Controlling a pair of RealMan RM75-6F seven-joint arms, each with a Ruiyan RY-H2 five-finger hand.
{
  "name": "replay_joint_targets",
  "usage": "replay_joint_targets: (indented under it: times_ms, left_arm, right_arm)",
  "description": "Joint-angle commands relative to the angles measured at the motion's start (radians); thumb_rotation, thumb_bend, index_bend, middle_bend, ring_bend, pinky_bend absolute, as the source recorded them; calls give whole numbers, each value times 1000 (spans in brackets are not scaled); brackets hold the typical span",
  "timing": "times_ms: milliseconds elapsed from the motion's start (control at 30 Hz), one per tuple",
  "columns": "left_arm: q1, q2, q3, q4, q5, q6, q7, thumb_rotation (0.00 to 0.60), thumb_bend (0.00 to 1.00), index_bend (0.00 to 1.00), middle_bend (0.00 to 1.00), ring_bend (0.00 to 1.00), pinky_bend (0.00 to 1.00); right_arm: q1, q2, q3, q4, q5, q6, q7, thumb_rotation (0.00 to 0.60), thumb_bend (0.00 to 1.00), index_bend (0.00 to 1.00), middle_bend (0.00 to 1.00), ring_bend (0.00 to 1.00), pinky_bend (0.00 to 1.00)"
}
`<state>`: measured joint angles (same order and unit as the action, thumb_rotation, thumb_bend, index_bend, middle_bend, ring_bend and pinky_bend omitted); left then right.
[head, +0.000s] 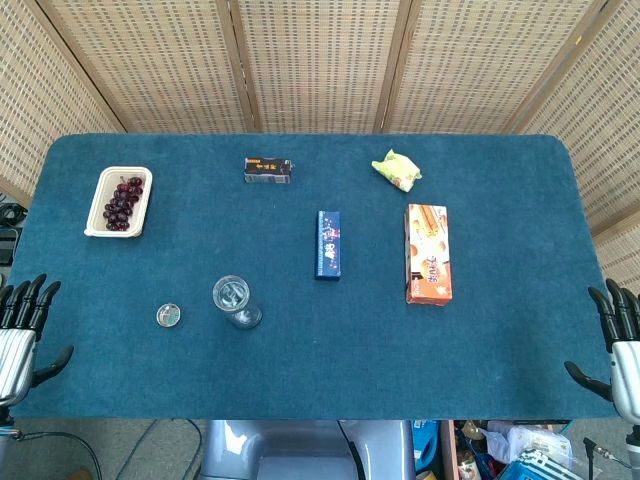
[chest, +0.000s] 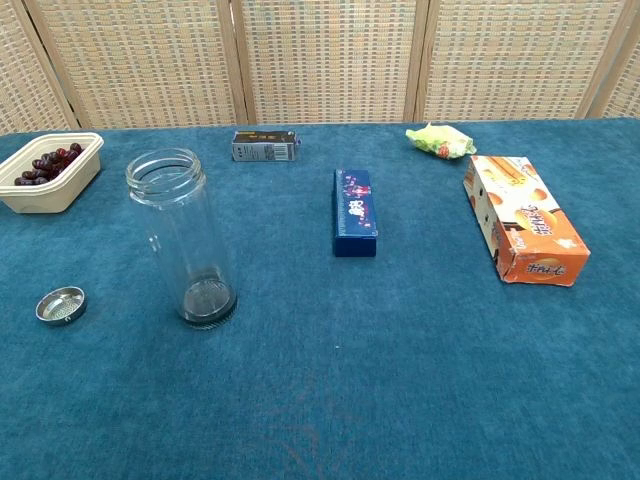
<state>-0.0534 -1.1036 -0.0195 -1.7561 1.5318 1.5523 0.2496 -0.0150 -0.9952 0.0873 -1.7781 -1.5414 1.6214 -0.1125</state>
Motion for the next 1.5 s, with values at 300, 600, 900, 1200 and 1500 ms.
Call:
replay_joint_targets:
  times_ms: [300,600,900,1200,1500]
  left_arm:
    - [-102,9,-3,18,-30,-202,-64,600,284,0,0,0,0]
    - [-283,-82,-52,139,-131,-479,-54,600,285,391,0,0,0]
    - [-343,-186,-60,254,-211,-569,-58,600,285,469,0,0,0]
    - [-373,-239,-61,320,-239,-583,-42,600,285,475,0,0,0]
    - [-396,-272,-53,337,-261,-600,-12,600,287,487,0,0,0]
  right_arm:
    - [-2,9,9,-2,12,5,51,600,0,0,0,0,0]
    - [-5,28,4,-5,10,-1,100,600,0,0,0,0,0]
    - [5,33,1,-3,21,-29,122,600,0,0,0,0,0]
    - [10,34,-3,-3,23,-45,127,600,0,0,0,0,0]
    - [12,35,-3,-1,28,-49,133,600,0,0,0,0,0]
